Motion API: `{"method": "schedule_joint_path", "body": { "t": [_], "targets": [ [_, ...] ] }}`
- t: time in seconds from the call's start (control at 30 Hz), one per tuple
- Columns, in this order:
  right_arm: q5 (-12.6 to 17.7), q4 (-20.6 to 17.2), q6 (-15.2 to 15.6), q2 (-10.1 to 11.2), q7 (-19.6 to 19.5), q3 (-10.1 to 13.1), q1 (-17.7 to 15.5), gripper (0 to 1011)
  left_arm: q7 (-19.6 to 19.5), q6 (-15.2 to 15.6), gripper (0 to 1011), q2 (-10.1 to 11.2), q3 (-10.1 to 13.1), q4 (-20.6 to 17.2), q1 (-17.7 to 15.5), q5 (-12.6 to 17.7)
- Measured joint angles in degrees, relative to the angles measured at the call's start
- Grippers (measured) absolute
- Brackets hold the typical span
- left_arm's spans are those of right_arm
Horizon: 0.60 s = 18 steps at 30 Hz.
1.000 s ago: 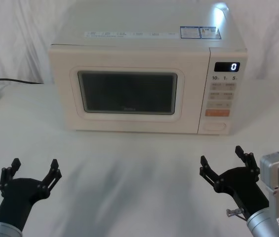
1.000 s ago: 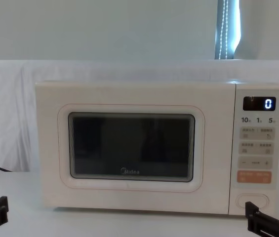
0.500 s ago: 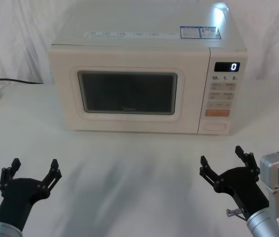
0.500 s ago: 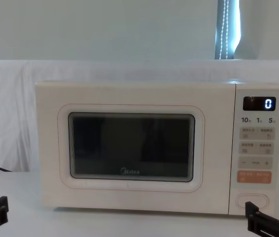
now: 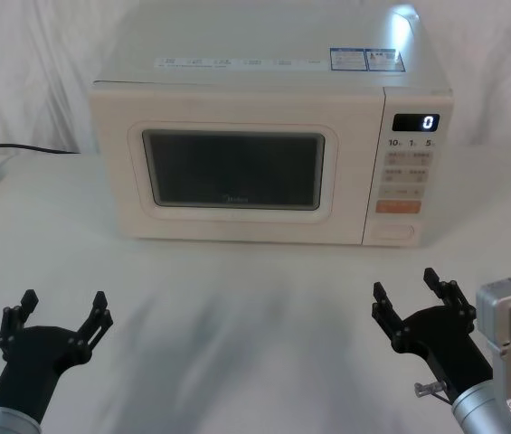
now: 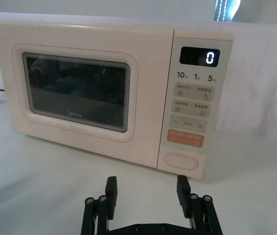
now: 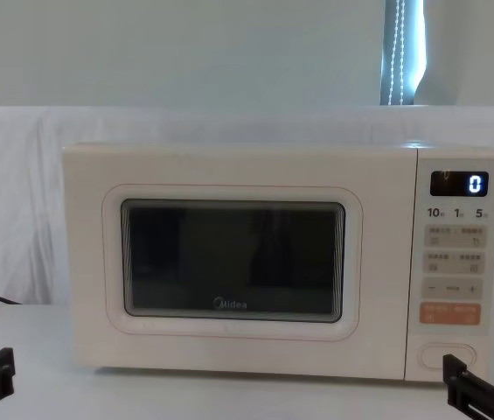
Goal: Press the button to open the microwave door with one hand; close the microwave door with the other hand.
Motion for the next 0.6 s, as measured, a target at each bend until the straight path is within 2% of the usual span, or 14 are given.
{"method": "schedule_joint_path", "body": {
  "t": [0.07, 0.1, 0.13, 0.3, 0.33, 0.47, 0.5, 0.6],
  "targets": [
    [0.00, 0.00, 0.00, 0.00, 0.00, 0.00, 0.00, 746, 0.00, 0.00, 1001, 0.00, 0.00, 0.00, 0.00, 0.00],
    [0.00, 0.00, 0.00, 0.00, 0.00, 0.00, 0.00, 746, 0.00, 0.00, 1001, 0.00, 0.00, 0.00, 0.00, 0.00],
    [0.00, 0.00, 0.00, 0.00, 0.00, 0.00, 0.00, 678, 0.00, 0.00, 1001, 0.00, 0.00, 0.00, 0.00, 0.00],
    [0.00, 0.00, 0.00, 0.00, 0.00, 0.00, 0.00, 549, 0.00, 0.00, 1001, 0.00, 0.00, 0.00, 0.00, 0.00],
    [0.00, 0.00, 0.00, 0.00, 0.00, 0.00, 0.00, 483, 0.00, 0.00, 1001, 0.00, 0.00, 0.00, 0.00, 0.00],
    [0.00, 0.00, 0.00, 0.00, 0.00, 0.00, 0.00, 407, 0.00, 0.00, 1001, 0.00, 0.00, 0.00, 0.00, 0.00],
    [0.00, 0.00, 0.00, 0.00, 0.00, 0.00, 0.00, 352, 0.00, 0.00, 1001, 0.00, 0.00, 0.00, 0.00, 0.00],
    [0.00, 0.00, 0.00, 0.00, 0.00, 0.00, 0.00, 268, 0.00, 0.00, 1001, 0.00, 0.00, 0.00, 0.00, 0.00]
  ]
}}
